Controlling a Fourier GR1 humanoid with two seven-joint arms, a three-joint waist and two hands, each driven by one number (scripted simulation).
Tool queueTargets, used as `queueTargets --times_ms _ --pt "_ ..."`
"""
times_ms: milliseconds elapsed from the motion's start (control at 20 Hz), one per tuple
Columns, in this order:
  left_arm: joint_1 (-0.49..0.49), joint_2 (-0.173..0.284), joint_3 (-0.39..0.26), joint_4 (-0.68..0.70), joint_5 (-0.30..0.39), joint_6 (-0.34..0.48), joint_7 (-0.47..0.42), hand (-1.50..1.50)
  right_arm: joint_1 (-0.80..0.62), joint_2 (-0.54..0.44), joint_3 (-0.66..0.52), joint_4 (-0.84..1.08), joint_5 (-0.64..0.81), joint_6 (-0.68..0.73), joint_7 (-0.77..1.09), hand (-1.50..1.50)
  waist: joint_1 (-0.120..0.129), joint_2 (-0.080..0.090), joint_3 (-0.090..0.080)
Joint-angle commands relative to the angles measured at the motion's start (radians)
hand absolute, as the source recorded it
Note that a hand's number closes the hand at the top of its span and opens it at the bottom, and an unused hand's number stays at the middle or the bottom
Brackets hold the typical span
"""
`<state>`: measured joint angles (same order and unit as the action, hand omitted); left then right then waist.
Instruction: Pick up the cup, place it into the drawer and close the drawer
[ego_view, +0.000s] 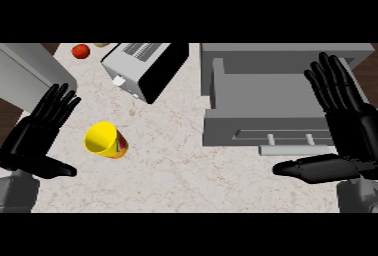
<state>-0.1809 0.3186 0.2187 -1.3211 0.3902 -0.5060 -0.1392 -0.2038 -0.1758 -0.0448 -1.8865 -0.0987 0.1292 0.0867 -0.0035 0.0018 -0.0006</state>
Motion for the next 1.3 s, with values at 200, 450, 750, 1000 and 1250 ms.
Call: queueTargets --times_ms 200,450,750,1000,1250 --pt "-0.061 0.000 0.003 0.301 -0.174 0.007 -0.202 -1.50 0.046 0.030 0.032 -0.035 0.047 -0.002 -0.025 -1.50 -0.001 -0.001 0.000" --pt "-0.179 0.039 0.013 0.624 -0.270 -0.020 -0.390 -1.50 -0.083 0.014 -0.018 0.029 0.029 -0.021 0.025 -1.50 -0.005 0.001 0.000" --pt "-0.257 0.033 0.009 0.903 -0.372 0.039 -0.597 -1.50 -0.079 -0.015 -0.040 -0.036 -0.023 0.011 0.080 -1.50 -0.016 0.004 -0.002" --pt "-0.264 0.092 0.002 1.036 -0.416 -0.001 -0.746 -1.50 -0.067 0.028 -0.002 0.025 0.035 -0.007 0.006 -1.50 -0.016 0.007 -0.002" --pt "-0.319 0.032 0.013 1.093 -0.417 0.074 -0.777 -1.50 -0.068 -0.034 -0.070 0.042 -0.046 0.067 -0.003 -1.50 -0.032 0.013 -0.004"
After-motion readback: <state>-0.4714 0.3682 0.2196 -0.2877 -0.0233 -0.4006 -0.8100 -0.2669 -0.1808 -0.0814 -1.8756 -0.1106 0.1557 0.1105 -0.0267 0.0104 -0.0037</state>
